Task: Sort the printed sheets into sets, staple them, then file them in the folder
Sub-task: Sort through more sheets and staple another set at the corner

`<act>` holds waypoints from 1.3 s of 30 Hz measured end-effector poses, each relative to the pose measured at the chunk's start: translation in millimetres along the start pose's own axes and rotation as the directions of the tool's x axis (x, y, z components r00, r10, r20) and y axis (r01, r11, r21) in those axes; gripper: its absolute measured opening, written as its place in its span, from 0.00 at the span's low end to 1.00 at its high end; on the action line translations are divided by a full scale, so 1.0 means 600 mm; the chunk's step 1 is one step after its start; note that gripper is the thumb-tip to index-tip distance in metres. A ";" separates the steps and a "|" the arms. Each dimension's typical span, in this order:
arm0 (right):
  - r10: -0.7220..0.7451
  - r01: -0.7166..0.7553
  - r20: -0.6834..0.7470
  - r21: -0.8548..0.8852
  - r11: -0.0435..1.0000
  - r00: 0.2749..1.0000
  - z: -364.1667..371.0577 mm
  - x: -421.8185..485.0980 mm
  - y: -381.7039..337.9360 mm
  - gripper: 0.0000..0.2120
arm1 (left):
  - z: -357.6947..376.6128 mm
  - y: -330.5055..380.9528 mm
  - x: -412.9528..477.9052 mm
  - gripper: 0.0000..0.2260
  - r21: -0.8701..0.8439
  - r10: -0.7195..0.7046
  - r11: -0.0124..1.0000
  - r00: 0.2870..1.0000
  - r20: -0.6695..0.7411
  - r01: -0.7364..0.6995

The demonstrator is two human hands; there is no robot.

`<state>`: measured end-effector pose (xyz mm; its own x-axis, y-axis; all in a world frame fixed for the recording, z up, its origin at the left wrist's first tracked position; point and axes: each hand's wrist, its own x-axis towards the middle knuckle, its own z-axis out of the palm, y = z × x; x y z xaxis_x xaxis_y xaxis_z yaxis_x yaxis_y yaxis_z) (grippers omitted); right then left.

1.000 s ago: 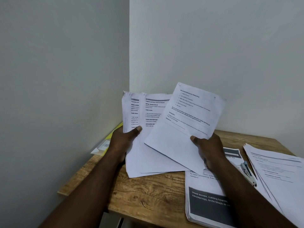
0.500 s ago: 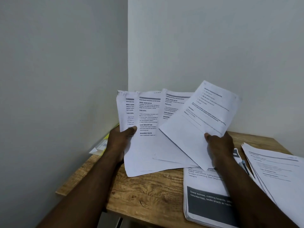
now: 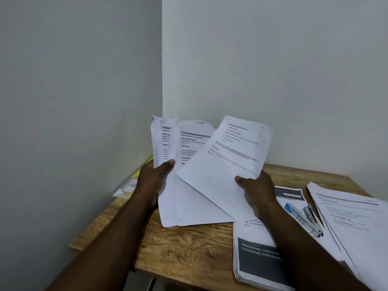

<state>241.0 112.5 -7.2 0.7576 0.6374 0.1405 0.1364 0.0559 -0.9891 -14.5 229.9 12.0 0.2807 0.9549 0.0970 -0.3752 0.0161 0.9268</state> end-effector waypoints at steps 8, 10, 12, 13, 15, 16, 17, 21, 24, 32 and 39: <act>-0.006 0.005 0.041 0.029 1.000 0.999 0.003 0.000 -0.001 0.15 | 0.005 0.004 -0.005 0.18 0.001 0.013 1.000 1.000 -0.009 -0.013; 0.010 -0.012 0.051 0.041 0.999 0.999 0.002 0.002 0.001 0.16 | 0.005 0.004 -0.006 0.16 -0.012 0.003 1.000 1.000 0.012 -0.003; 0.018 -0.022 0.075 0.055 0.998 0.997 0.003 0.000 0.000 0.18 | 0.005 0.003 -0.006 0.14 -0.011 -0.003 1.000 1.000 0.025 0.003; 0.021 -0.026 0.083 0.060 0.998 0.996 0.003 -0.001 0.000 0.19 | 0.005 0.004 -0.007 0.13 -0.006 0.000 1.000 1.000 0.026 0.001; 0.013 -0.022 0.103 0.082 0.996 0.995 0.001 -0.001 0.000 0.19 | 0.004 0.003 -0.006 0.13 -0.004 0.005 1.000 1.000 0.022 -0.005; 0.012 -0.023 0.116 0.093 0.995 0.993 0.000 -0.001 0.000 0.19 | 0.005 0.004 -0.006 0.13 -0.005 0.007 1.000 1.000 0.023 -0.006; 0.012 -0.027 0.134 0.107 0.994 0.991 -0.001 -0.002 -0.001 0.19 | 0.005 0.004 -0.006 0.13 -0.009 0.007 1.000 1.000 0.025 -0.007; 0.002 -0.039 0.241 0.149 0.988 0.970 -0.004 -0.006 -0.004 0.28 | 0.005 0.005 -0.007 0.15 -0.049 -0.009 0.999 0.998 0.060 0.012; -0.022 -0.029 0.326 0.151 0.988 0.945 -0.005 -0.009 -0.003 0.29 | 0.003 0.002 -0.006 0.16 -0.032 -0.012 0.999 0.997 0.076 0.014; -0.039 -0.016 0.353 0.151 0.988 0.935 -0.006 -0.009 -0.002 0.28 | -0.002 -0.004 0.003 0.17 -0.025 -0.016 1.000 0.996 0.084 0.018; -0.019 -0.023 0.316 0.129 0.991 0.949 -0.007 -0.003 -0.001 0.23 | -0.002 -0.005 0.002 0.17 -0.029 -0.013 0.999 0.996 0.087 0.015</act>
<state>242.1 108.0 -6.4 0.5146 0.8463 0.1378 0.0354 0.1396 -0.9896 -14.2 231.5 9.1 0.3613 0.9251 0.1165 -0.3965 0.0393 0.9172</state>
